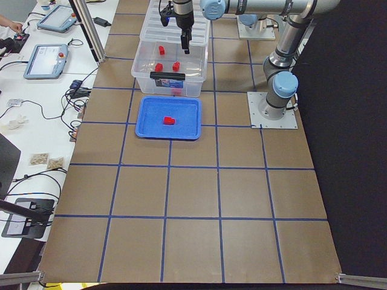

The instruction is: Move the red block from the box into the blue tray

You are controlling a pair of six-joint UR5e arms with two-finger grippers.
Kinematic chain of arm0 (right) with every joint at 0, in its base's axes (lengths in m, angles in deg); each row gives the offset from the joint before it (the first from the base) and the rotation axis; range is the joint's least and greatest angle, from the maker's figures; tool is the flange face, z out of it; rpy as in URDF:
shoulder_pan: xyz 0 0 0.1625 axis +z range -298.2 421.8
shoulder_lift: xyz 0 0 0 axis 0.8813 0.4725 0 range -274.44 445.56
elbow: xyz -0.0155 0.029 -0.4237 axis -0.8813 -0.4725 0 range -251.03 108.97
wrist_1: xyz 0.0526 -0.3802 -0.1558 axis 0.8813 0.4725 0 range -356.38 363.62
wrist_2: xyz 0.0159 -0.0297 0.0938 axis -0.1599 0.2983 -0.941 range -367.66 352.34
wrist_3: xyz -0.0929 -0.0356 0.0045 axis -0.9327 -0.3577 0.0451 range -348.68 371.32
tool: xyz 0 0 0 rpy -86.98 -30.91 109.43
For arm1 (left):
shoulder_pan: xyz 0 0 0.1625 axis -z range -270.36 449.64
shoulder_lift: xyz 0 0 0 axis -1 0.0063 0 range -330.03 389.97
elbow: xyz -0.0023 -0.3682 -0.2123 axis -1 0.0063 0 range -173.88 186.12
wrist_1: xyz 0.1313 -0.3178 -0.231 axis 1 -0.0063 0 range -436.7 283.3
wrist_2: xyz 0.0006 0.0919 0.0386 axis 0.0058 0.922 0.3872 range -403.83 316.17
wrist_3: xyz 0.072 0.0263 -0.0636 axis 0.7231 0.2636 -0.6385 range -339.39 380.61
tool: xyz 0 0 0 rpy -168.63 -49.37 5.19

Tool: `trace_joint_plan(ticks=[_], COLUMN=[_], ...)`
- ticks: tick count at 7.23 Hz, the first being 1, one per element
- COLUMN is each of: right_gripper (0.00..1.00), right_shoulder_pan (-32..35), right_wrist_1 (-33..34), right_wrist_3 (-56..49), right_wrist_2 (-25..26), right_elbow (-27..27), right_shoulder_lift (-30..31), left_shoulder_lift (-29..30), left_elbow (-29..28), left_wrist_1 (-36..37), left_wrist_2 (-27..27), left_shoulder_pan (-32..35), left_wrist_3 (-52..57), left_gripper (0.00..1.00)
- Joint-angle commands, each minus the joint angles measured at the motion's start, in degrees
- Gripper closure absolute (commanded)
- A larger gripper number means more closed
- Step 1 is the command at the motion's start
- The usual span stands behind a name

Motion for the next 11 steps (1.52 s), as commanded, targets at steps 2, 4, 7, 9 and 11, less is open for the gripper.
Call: trace_joint_plan(ticks=[2,4,7,9,11], right_gripper=[0.0,0.0,0.0,0.0,0.0], right_shoulder_pan=[5.1,7.9,13.1,15.8,19.3], right_wrist_1=[-0.2,-0.7,-0.5,-0.4,0.0], right_wrist_3=[3.7,7.4,15.1,18.6,23.0], right_wrist_2=[-0.1,-0.1,-2.0,-2.1,-2.1], right_elbow=[0.1,0.1,0.2,0.2,0.5], right_shoulder_lift=[0.2,0.2,0.2,0.2,0.2], left_shoulder_lift=[-0.2,-0.1,-0.4,-0.7,-0.6], left_elbow=[0.0,0.0,0.0,0.0,0.1], left_wrist_1=[0.0,0.1,0.1,-0.3,-0.1], left_wrist_2=[0.1,0.2,0.3,0.4,0.2], left_shoulder_pan=[0.0,0.0,-0.1,-0.4,-0.4], left_wrist_3=[0.0,0.0,0.0,0.0,0.0], left_gripper=[0.0,0.0,0.0,0.0,0.0])
